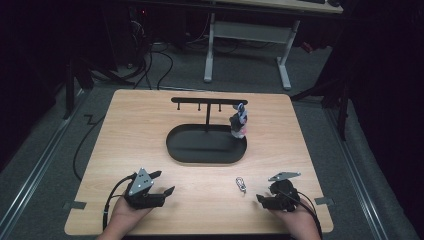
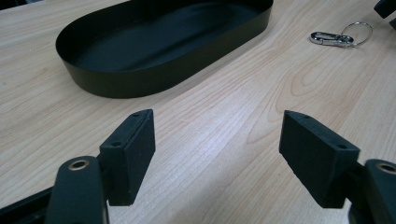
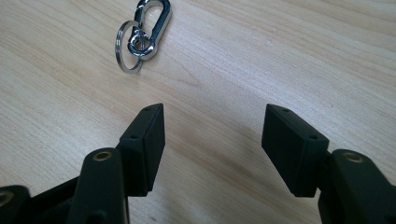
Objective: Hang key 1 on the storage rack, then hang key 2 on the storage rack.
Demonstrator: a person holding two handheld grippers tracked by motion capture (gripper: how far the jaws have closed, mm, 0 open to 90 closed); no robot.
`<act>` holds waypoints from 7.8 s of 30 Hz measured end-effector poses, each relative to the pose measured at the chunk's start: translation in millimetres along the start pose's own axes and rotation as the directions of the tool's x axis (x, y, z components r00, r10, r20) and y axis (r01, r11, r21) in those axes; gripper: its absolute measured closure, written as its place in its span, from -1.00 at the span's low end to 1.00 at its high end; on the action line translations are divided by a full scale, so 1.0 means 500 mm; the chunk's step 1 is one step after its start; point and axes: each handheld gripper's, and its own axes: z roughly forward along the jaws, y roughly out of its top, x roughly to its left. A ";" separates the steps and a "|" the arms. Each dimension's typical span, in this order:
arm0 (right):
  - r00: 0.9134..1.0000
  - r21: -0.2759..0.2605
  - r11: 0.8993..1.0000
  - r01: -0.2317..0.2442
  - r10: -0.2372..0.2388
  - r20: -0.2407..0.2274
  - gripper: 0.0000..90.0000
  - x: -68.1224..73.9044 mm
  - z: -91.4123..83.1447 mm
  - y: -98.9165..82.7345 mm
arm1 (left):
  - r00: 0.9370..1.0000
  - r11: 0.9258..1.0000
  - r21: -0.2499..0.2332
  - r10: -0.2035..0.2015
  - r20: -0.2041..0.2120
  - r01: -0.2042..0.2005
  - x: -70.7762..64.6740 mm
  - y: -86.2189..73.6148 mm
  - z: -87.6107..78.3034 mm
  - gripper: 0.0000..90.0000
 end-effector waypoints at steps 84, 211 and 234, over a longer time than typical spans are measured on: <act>0.984 0.110 0.981 0.157 -0.145 -0.107 0.98 0.040 -0.052 0.177 | 1.000 1.000 -0.015 -0.015 0.003 0.015 0.009 -0.013 -0.018 -0.39; 0.996 -0.098 0.993 0.061 -0.067 -0.058 0.79 0.021 -0.035 0.576 | 0.999 0.999 0.006 0.031 0.043 -0.031 -0.003 -0.017 -0.013 -0.40; 0.994 -0.165 0.985 0.047 -0.063 -0.091 0.43 0.025 -0.033 0.373 | 0.998 1.000 0.012 0.028 0.051 -0.028 -0.010 -0.011 -0.006 -0.40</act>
